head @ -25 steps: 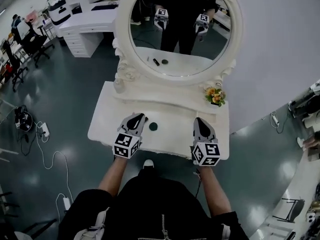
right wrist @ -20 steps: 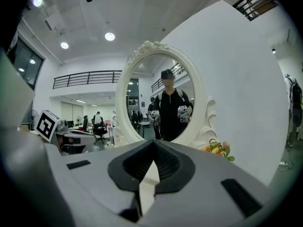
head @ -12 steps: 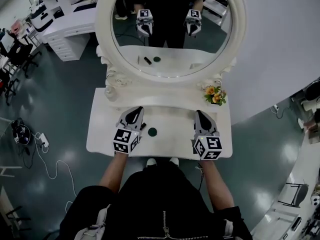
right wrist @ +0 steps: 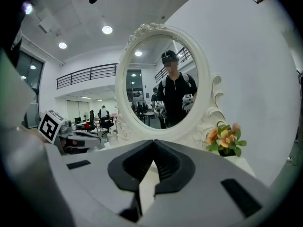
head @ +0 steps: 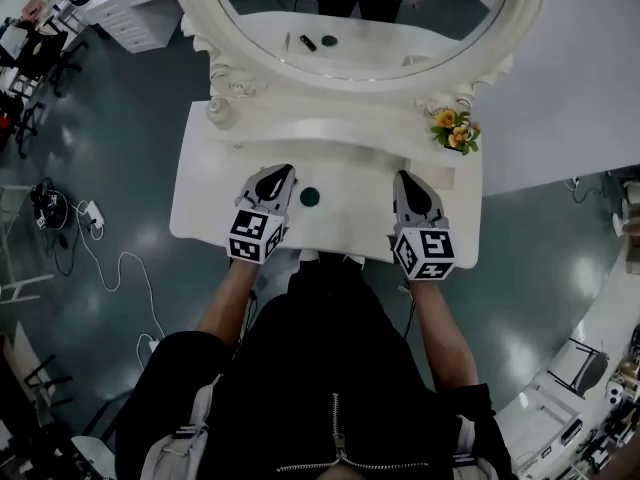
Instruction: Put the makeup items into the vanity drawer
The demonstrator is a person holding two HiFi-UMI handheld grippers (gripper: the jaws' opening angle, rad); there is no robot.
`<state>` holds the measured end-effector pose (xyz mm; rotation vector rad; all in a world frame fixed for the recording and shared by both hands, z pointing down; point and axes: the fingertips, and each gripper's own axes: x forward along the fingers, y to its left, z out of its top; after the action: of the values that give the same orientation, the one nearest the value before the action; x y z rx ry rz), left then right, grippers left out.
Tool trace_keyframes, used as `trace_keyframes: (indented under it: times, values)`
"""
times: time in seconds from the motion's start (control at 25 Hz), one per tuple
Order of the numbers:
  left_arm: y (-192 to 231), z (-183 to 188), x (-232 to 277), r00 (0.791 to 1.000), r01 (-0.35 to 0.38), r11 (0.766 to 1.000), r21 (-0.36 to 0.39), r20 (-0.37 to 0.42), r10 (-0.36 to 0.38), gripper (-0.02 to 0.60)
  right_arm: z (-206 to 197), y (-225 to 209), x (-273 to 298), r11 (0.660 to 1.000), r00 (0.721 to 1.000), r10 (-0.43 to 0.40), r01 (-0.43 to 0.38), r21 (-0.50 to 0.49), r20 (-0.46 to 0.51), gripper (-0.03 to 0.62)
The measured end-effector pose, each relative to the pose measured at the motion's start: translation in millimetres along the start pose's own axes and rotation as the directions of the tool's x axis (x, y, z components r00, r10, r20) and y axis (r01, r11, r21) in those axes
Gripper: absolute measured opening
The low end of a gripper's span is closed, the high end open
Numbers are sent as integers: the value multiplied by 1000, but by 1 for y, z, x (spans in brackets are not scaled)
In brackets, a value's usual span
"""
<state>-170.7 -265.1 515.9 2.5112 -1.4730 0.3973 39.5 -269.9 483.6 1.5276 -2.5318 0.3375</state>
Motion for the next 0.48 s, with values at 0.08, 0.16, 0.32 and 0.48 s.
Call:
trace_keyframes:
  times: [0.08,0.16,0.32,0.48]
  values:
    - [-7,-25,1,998,4,1000,0,-57,-4,21,-16,0,-3,1000,1000,6,-6,14,-29,6]
    - [-14,-47,4,994,13,1000,2,-106,-12,21,-28,-1,-6,1000,999,10,-9,22,-50,6]
    - [-27,-81,15,977,53,998,-15,-206,-55,37,-39,-4,-10,999,997,12,-10,33,-72,6]
    - [-35,-111,32,948,77,997,-23,-309,-81,191,-39,-12,-11,999,997,2,1,42,-76,6]
